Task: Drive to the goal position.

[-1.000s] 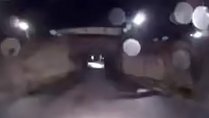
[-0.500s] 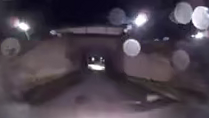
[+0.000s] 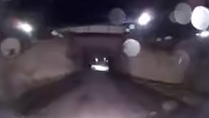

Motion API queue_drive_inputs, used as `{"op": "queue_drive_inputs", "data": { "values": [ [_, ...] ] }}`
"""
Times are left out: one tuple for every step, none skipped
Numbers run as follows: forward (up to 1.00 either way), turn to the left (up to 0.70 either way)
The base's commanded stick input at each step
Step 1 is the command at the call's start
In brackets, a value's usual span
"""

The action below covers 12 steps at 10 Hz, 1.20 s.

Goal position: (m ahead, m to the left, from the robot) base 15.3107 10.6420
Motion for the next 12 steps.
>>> {"op": "queue_drive_inputs", "data": {
  "values": [
    [1.00,0.08],
    [1.00,0.08],
    [1.00,0.11],
    [1.00,0.10],
    [1.00,0.08],
    [1.00,0.06],
    [1.00,0.04],
    [1.00,0.03],
    [1.00,0.00],
    [1.00,0.00],
    [1.00,0.00],
    [1.00,0.00]
  ]
}}
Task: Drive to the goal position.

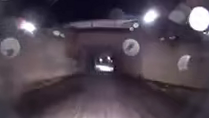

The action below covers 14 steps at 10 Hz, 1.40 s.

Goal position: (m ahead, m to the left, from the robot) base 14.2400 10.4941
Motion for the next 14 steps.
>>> {"op": "queue_drive_inputs", "data": {
  "values": [
    [1.00,-0.01],
    [1.00,-0.03],
    [1.00,-0.06],
    [1.00,-0.09],
    [1.00,-0.12],
    [1.00,-0.14],
    [1.00,-0.14],
    [1.00,-0.14],
    [1.00,-0.10],
    [1.00,-0.02],
    [1.00,0.00],
    [1.00,0.00],
    [1.00,0.00],
    [1.00,0.00]
  ]
}}
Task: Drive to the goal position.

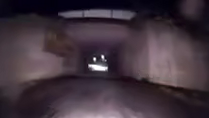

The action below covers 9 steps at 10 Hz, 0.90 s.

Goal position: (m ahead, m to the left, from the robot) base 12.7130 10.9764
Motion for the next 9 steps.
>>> {"op": "queue_drive_inputs", "data": {
  "values": [
    [1.00,0.00],
    [1.00,0.00],
    [1.00,0.00],
    [1.00,0.00],
    [1.00,0.00],
    [1.00,0.03],
    [1.00,0.13],
    [1.00,0.28],
    [1.00,0.14]
  ]
}}
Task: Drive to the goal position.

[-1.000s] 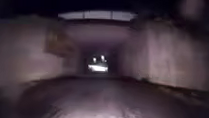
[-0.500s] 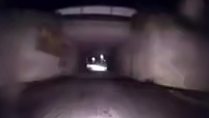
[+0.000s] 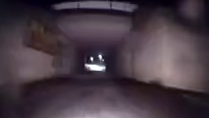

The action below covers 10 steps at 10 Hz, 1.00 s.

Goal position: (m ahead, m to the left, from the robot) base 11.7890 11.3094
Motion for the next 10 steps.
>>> {"op": "queue_drive_inputs", "data": {
  "values": [
    [1.00,0.06],
    [1.00,0.04],
    [1.00,0.04],
    [1.00,0.04],
    [1.00,0.04],
    [1.00,0.03],
    [1.00,0.03],
    [1.00,0.03],
    [1.00,0.17],
    [1.00,0.12]
  ]
}}
